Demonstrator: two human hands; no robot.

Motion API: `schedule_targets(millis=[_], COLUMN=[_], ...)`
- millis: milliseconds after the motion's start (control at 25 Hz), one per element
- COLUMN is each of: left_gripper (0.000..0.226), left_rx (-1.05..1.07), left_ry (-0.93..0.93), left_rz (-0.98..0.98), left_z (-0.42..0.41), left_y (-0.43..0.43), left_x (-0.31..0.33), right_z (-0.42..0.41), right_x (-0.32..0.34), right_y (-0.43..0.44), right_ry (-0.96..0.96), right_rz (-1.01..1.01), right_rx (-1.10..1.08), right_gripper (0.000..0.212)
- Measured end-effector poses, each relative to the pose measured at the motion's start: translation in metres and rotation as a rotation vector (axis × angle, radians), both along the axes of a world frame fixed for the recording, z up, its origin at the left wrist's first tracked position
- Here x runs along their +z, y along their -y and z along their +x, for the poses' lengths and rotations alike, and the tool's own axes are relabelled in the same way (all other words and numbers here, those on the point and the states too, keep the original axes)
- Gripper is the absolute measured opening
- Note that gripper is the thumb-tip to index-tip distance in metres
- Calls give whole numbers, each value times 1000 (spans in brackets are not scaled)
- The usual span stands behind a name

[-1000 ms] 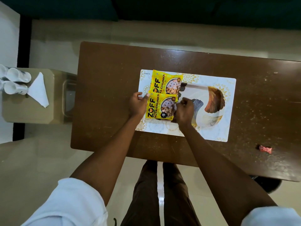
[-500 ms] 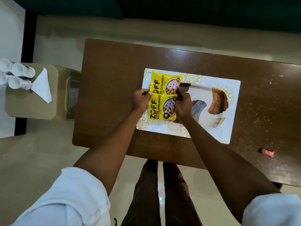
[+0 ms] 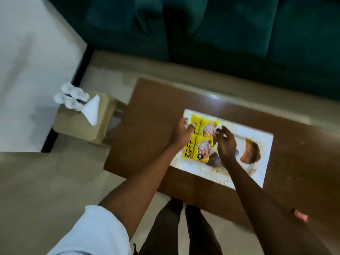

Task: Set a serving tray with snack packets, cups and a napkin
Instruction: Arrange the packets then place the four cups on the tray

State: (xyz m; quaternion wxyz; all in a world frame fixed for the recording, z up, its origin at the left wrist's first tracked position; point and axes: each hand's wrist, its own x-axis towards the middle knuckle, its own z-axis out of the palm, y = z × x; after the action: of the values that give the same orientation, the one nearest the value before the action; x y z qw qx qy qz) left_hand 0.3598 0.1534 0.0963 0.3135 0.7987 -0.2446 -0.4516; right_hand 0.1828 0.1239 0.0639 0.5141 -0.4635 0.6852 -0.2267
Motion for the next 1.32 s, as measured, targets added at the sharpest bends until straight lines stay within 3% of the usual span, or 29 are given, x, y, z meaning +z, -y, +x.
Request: schedule_targets(millis=[240,440,720,960,1160,1320], left_gripper=[39,46,39,45,52,56], left_rx=[103,219,421,454,411,408], left_ry=[-1,163,446,467,367,256], left_rz=[-161,-346,-474,-410,-221,-86], left_z=[64,155,331,469,520,534], left_y=[-34,-58,-140,-200,-226,-249], left_x=[197,366,487,482,373,266], right_z=[20,116,276,459,582,628], right_x=[200,368,531,532,439,346], right_y=[35,79,106,30,-56,-95], right_ry=[72,106,142,205,115,-23], right_rz=[-164,-440,-749,-744,-568,-434], right_rx=[171,374,460,575,801,961], right_gripper=[50,54,57,64,71,75])
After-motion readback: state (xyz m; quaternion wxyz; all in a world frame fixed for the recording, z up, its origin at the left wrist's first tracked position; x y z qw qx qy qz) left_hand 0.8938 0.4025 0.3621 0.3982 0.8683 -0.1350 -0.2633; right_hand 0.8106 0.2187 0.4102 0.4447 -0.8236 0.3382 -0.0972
